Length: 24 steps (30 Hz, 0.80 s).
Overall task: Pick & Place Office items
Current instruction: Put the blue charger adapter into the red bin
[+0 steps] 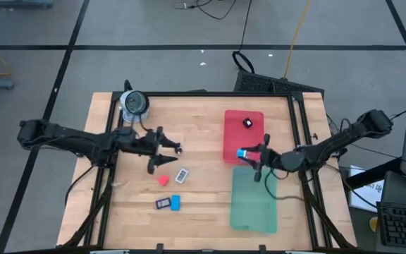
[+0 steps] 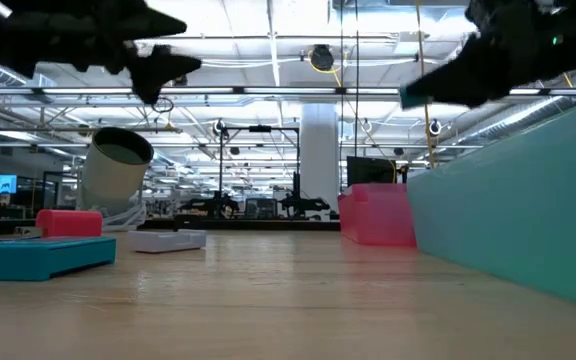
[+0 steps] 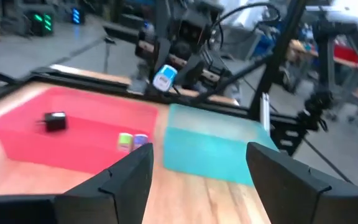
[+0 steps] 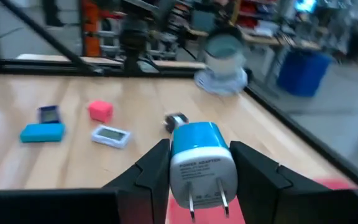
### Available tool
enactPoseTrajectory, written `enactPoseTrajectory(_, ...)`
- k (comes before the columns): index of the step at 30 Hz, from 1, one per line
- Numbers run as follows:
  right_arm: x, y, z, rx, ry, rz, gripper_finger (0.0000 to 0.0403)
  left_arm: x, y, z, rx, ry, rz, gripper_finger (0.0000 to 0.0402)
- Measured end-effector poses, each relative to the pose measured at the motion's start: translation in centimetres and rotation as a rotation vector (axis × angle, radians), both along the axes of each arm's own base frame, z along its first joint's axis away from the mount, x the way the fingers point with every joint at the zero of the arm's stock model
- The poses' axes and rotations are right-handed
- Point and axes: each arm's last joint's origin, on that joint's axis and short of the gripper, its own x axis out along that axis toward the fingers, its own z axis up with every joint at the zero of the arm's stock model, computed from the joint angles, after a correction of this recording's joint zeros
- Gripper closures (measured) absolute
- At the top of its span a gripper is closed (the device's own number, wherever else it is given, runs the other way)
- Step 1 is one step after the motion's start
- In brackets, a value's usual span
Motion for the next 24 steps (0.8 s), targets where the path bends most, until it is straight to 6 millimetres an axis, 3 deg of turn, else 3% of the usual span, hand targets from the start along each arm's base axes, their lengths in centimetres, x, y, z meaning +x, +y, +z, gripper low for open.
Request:
enactPoseTrajectory(5,-1.1,-2.4,-1.9,0.112,0.087,-0.134,0.0275,-1.9,0.2,-1.7,-0.055,-0.051,0.078,0.0135)
enactPoseTrajectory(12,-1.9,-5.1,-4.2,0.3,0.269,-0.287,0.0275,-2.6,0.5,-3.2,-0.126,-0.03,0.161,0.0146)
enactPoseTrajectory(17,-2.2,-5.9,-4.8,0.396,0.329,-0.292,0.0275,-2.6,0.5,-3.2,-0.127,-0.031,0.166,0.0155)
enactPoseTrajectory(24,-2.5,-6.1,-5.1,0.399,0.366,-0.31,0.0267,-2.6,0.5,-3.2,-0.174,-0.028,0.167,0.0153)
